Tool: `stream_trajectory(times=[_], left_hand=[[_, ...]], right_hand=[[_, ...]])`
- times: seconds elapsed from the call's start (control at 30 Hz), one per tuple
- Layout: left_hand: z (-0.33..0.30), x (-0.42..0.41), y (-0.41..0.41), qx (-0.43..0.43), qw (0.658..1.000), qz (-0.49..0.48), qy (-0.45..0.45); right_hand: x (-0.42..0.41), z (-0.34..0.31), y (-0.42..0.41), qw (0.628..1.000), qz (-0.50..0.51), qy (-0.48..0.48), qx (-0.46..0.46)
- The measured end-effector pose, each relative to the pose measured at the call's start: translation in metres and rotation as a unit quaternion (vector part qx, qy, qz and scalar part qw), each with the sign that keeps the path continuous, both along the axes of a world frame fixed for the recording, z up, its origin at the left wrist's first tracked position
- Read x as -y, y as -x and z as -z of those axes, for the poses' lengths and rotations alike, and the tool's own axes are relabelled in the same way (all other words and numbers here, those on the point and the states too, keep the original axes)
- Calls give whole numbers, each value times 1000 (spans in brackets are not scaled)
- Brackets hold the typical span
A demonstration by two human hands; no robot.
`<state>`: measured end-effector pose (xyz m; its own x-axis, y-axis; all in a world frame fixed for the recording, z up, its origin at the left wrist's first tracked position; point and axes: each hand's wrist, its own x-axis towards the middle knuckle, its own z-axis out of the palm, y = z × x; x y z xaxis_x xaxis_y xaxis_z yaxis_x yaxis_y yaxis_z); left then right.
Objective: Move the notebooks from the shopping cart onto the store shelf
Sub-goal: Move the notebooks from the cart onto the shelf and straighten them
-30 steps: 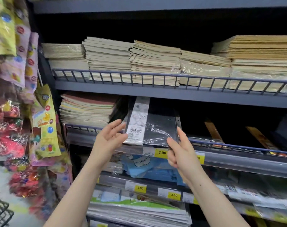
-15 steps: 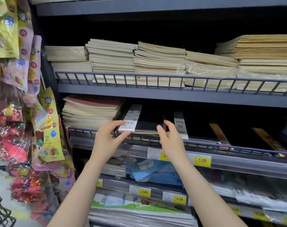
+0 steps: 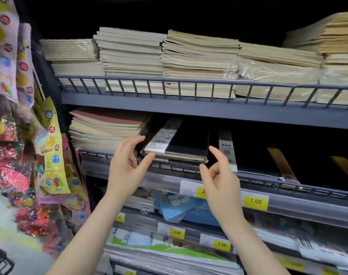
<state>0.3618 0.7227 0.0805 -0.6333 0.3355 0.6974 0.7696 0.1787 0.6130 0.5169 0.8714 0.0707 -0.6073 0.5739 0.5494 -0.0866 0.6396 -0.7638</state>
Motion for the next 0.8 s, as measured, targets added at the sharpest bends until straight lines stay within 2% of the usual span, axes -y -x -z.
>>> stream_trajectory(times=[0.13, 0.27, 0.37, 0.47, 0.63, 0.8], left_hand=[[-28, 16, -22, 14, 998, 28, 56], [-48, 45, -44, 84, 983, 36, 159], [-65, 79, -63, 135, 959, 35, 246], [-104, 119, -96, 170, 932, 41, 319], [-182, 191, -155, 227, 903, 27, 363], [-211, 275, -197, 252, 883, -9, 396]], right_hand=[[14, -9, -14, 987, -42, -124, 97], [25, -38, -28, 949, -76, -196, 234], [36, -70, -39, 919, -127, -149, 343], [57, -117, -59, 872, -189, -124, 435], [99, -182, -96, 831, -215, -123, 499], [151, -213, -120, 829, -233, -85, 502]])
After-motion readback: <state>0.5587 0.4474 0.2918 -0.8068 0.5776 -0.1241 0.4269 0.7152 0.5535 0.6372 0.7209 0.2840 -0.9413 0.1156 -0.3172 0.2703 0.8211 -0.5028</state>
